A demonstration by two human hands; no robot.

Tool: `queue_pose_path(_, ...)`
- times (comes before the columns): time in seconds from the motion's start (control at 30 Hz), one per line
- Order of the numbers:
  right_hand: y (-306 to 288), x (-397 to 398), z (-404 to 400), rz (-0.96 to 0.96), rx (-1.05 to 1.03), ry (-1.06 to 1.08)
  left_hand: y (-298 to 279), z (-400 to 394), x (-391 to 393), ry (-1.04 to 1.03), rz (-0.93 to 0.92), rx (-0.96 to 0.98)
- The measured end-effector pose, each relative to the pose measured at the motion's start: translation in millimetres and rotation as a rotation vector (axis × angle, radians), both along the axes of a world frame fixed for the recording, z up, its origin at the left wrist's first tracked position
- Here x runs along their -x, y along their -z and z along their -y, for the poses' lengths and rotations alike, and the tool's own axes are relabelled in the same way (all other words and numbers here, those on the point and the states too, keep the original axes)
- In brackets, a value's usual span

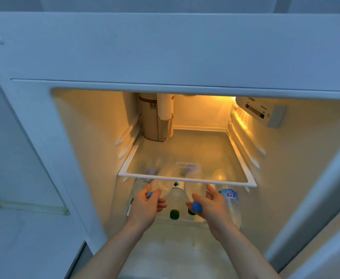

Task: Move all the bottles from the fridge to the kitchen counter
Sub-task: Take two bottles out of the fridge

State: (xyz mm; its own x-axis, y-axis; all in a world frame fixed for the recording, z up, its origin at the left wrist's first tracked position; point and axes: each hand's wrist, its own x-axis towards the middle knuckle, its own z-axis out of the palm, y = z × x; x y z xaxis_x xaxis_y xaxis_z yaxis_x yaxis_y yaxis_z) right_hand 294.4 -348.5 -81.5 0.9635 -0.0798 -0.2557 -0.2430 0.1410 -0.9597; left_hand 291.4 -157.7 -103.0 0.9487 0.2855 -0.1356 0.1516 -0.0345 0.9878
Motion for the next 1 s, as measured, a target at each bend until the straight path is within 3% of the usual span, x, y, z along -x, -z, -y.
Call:
queue_pose_path(0.3,-19.4,53.2,25.8,0.100,0.108,-0.133,-26.9,-16.3,91.2,-0.112,0.125,-0.188)
queue_pose_path(0.63,-51.7,115.6,31.9,0.340,0.437,-0.139,-66.1,-30.2,186.1,-0.177,0.270,-0.651)
queue_pose_path(0.8,-63.1,153.6,9.7,0.458,0.617,-0.283,-70.8,-50.8,238.1,-0.138,0.266,-0.806)
queue_pose_path(1.0,-59.8,209.0,-49.4,0.477,0.777,-0.518,-55.6,-95.6,327.1,-0.140,0.110,-0.895)
